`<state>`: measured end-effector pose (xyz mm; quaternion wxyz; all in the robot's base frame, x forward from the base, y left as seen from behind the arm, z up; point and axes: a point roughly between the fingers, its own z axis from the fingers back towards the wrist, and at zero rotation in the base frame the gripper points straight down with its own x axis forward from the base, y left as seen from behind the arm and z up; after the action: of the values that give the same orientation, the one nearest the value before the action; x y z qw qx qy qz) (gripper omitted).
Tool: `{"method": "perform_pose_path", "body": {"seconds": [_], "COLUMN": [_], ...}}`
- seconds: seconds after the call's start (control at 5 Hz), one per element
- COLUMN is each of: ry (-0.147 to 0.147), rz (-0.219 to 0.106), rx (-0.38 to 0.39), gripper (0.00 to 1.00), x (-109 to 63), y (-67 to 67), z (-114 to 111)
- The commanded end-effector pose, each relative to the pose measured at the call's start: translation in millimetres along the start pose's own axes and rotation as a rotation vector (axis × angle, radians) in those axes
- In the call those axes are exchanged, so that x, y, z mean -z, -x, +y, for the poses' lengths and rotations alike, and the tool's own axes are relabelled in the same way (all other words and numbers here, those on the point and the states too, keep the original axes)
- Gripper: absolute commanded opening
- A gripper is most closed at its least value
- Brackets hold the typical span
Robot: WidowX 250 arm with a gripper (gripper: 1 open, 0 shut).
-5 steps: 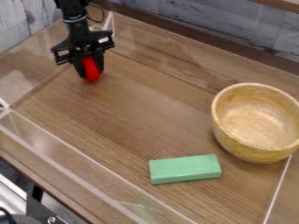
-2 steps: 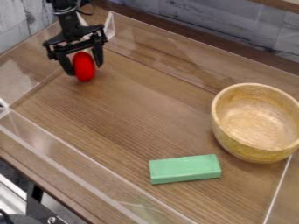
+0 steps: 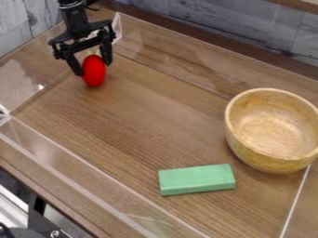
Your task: Move the red fruit to the left side of the table
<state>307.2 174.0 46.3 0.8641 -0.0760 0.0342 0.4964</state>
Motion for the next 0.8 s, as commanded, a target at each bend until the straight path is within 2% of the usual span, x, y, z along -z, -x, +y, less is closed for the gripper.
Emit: {"method": "perform_pose_path", "body": {"seconds": [0.0, 0.2, 0.4, 0.6], "ry": [0.023, 0.023, 0.034, 0.057], "rz": [-0.056, -0.056, -0.064, -0.073], "rx": [0.092, 0.178, 0.179, 0.198], "gripper": [1.00, 1.00, 1.00, 1.00], "x": [-30.2, -42.1, -53.6, -71.3], "y": [-5.5, -2.7, -3.4, -1.9], "z": [-4, -2, 8, 16]}}
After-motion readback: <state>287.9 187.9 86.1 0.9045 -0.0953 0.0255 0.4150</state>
